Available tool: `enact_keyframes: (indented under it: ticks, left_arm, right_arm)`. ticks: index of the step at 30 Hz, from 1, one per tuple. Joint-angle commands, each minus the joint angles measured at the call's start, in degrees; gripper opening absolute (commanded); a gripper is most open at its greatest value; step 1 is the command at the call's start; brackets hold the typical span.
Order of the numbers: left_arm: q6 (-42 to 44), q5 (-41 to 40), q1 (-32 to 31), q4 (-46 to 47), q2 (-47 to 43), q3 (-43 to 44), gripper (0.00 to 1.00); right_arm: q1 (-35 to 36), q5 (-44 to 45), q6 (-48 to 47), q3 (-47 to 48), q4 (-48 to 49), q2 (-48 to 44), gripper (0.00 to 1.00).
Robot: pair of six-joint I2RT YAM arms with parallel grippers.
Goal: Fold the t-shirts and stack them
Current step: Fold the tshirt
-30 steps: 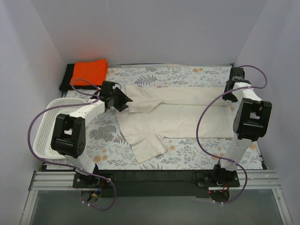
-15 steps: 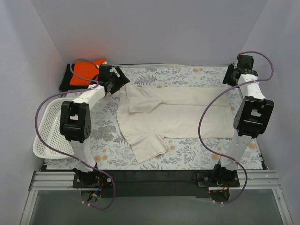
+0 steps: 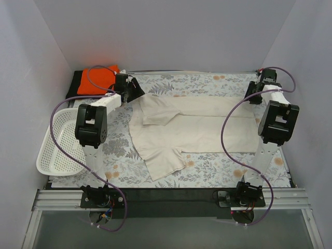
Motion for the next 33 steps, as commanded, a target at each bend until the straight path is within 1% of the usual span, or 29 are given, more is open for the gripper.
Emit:
enact_keyframes:
  ticks: [1,8,10,18,20,24,26,28,30,31,32,33]
  left_arm:
    - [1.84,-0.02,-0.06,3.3,0.76,3.1,0.53]
    - [1.75,0.51,-0.06,3.92,3.49,4.07,0.52]
    - [1.58,0.86,-0.06,3.92,4.1,3.99,0.48]
    - [1.75,1.39,-0.06,4.18,4.46,3.02,0.43]
    - [1.92,1.22,-0.06,4.18,4.46,2.58,0.38]
    - [2.1,0.69,0.02,4.27,4.54,2.14,0.33]
    - [2.19,0.51,0.2,6.03,4.54,1.88,0.26]
    - [2.01,0.34,0.55,6.64,4.63,1.52,0.23]
    - [2.01,0.33,0.9,6.91,4.89,1.09,0.16]
    - [2.01,0.16,1.16,7.08,5.07,1.0,0.15]
    - [1.93,0.16,1.34,7.0,5.16,1.0,0.13]
    - [2.01,0.16,1.52,7.17,5.25,0.91,0.07]
  right_arm:
    - [-0.9,-1.02,-0.46,3.25,2.38,0.47,0.4]
    - [-1.86,-1.46,-0.54,4.22,3.17,2.22,0.4]
    - [-1.95,-1.89,-0.98,5.09,3.26,3.36,0.4]
    - [-2.3,-3.65,-0.54,6.94,3.79,7.23,0.4]
    - [-2.3,-4.36,-0.72,7.47,3.96,7.76,0.4]
    - [-2.65,-5.41,-0.9,8.09,4.31,8.64,0.4]
    - [-3.0,-5.59,-0.9,8.26,4.4,9.08,0.35]
    - [-3.27,-6.03,-1.51,8.44,4.4,9.43,0.31]
    - [-3.44,-6.29,-2.12,8.44,4.4,9.78,0.21]
    - [-3.62,-6.55,-2.21,8.44,4.4,9.87,0.18]
    - [-3.71,-6.64,-2.21,8.44,4.4,10.13,0.12]
    - [-3.88,-6.73,-2.21,8.44,4.4,10.31,0.08]
